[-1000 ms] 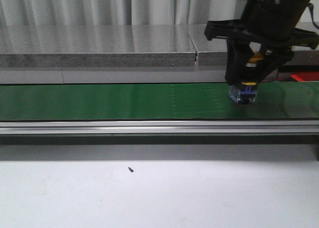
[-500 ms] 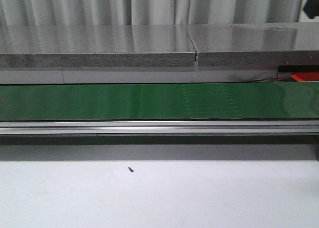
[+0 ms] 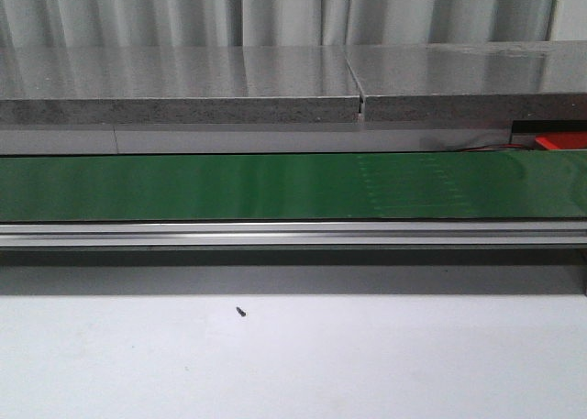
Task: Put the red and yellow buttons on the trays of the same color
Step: 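Carry the yellow button into the yellow tray and open the right gripper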
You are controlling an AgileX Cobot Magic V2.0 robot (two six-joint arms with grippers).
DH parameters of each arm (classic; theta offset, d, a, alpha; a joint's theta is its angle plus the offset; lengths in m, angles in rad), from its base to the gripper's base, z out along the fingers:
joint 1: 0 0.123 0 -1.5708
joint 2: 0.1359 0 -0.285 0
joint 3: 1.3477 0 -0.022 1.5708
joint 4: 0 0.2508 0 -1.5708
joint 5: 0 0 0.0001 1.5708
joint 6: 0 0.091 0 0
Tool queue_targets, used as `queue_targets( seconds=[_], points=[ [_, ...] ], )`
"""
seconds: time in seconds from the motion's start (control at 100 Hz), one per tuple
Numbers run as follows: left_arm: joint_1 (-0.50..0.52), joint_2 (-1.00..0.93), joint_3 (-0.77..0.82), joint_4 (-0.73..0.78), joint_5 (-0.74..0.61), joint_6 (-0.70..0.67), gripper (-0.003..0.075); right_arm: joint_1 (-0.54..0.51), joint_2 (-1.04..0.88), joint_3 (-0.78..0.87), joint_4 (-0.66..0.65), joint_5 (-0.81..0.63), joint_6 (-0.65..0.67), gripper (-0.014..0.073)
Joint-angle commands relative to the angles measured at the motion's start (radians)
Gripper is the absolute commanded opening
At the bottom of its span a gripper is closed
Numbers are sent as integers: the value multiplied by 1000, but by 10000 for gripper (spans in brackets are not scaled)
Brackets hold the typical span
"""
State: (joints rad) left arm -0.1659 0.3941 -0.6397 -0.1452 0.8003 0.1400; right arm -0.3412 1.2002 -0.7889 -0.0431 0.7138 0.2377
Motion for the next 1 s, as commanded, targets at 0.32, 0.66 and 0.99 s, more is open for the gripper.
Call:
queue_targets(
  seconds=[0.32,0.66,0.99],
  points=[
    [-9,8,-26,-18,-69,-2,-19,-81,137,63,-15,-235,23,235],
    [-9,8,-26,-18,-69,-2,-19,-81,277,63,-15,-331,23,235],
    [-9,8,-26,-18,-69,-2,-19,-81,304,63,-15,-363,23,446]
  ],
)
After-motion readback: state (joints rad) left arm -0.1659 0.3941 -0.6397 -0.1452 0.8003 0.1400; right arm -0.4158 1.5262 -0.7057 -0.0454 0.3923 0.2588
